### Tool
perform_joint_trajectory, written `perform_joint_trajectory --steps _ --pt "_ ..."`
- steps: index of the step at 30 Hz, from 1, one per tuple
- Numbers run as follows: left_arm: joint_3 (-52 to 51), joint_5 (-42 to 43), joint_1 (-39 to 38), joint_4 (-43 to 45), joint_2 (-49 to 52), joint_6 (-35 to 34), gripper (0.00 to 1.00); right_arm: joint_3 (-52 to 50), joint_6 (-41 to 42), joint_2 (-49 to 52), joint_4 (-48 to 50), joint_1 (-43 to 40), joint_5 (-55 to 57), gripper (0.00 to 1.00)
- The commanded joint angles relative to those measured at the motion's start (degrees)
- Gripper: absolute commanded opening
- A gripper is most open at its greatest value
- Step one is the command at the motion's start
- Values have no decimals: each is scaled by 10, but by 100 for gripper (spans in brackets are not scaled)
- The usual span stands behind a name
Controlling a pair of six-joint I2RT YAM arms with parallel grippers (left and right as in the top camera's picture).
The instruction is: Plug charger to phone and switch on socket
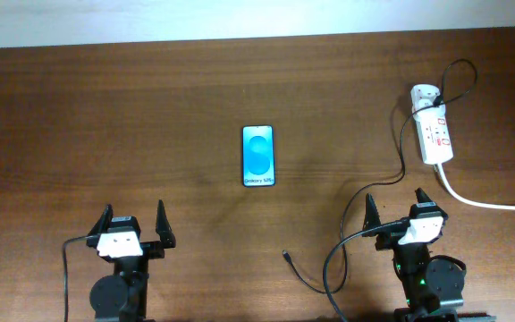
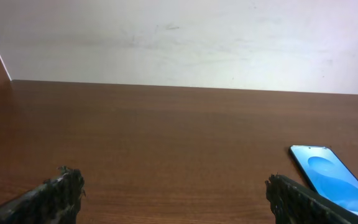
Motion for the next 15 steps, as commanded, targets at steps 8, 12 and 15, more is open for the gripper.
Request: perform_joint_trajectory --steps 8,12,15 --pt "-1 -2 3 -3 -2 -6 100 -3 2 -4 -3 5 2 98" --pt "-1 11 3 6 -2 -6 99 -3 2 -4 -3 5 2 98" --pt "-1 114 3 144 -2 -7 99 -3 2 -4 -3 5 2 98"
